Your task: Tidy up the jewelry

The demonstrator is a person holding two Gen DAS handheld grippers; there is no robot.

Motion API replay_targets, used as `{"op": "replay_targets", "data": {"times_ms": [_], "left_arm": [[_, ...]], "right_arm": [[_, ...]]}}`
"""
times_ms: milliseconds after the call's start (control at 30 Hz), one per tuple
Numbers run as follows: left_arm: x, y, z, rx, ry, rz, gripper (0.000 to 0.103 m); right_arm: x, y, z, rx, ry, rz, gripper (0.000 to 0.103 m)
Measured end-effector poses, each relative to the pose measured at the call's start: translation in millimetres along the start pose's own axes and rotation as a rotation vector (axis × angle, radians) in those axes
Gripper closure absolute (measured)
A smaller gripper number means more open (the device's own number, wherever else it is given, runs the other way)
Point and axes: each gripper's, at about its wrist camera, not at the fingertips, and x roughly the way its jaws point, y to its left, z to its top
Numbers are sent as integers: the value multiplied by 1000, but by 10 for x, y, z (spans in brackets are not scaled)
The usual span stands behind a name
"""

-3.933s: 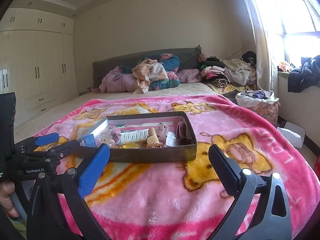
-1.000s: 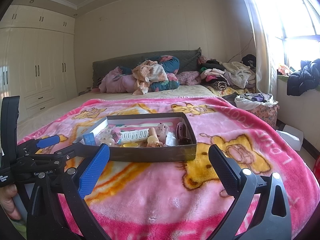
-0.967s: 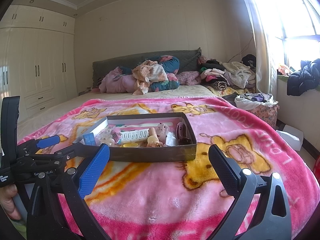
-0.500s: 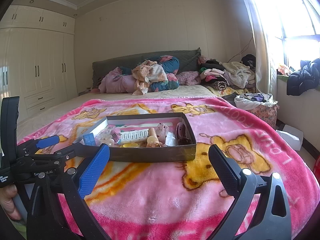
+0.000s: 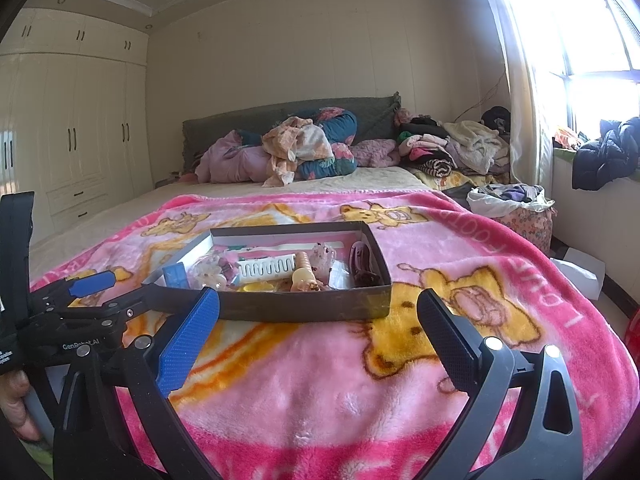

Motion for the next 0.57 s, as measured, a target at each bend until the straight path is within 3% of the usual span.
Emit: {"op": "replay_targets", "data": {"times_ms": [367, 467, 567], "left_arm": [[94, 45, 3, -19, 46, 22, 11], [168, 217, 44, -67, 70, 43, 11], [279, 547, 129, -131, 84, 117, 11]], "right_arm": [[49, -127, -17, 52, 17, -4, 6], [86, -262, 24, 100, 39, -12, 6], [181, -494, 109, 108, 82, -55, 6]]}}
